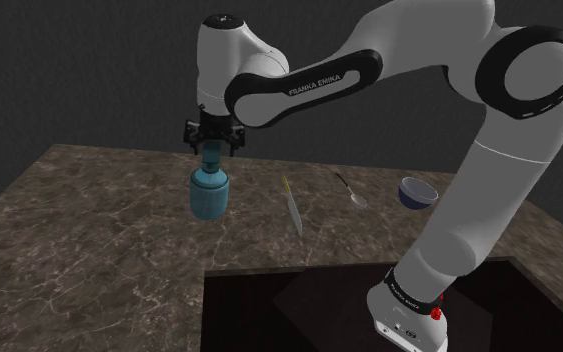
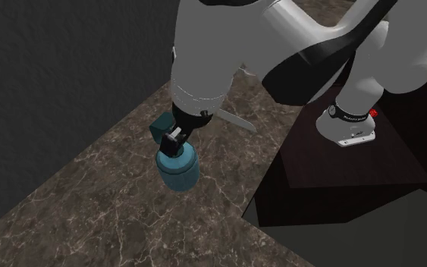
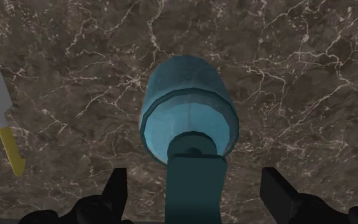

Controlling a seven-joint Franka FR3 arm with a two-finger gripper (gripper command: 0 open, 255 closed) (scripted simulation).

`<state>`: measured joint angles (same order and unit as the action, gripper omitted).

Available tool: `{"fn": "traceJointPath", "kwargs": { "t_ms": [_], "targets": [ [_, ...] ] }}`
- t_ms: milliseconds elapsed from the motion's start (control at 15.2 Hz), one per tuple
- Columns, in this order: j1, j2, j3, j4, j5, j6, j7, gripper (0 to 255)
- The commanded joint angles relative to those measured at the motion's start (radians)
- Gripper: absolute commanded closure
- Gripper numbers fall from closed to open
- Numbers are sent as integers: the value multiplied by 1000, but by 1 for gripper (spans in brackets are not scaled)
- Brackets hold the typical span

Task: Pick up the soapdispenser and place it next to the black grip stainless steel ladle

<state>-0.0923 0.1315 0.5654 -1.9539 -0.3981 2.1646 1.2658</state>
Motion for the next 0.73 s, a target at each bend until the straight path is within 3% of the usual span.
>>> {"fn": "traceJointPath", "kwargs": {
  "t_ms": [0, 660],
  "targets": [
    [10, 39, -5, 23, -38, 7, 40, 0],
    [12, 93, -24, 2, -88, 70, 71, 0]
  ]
}}
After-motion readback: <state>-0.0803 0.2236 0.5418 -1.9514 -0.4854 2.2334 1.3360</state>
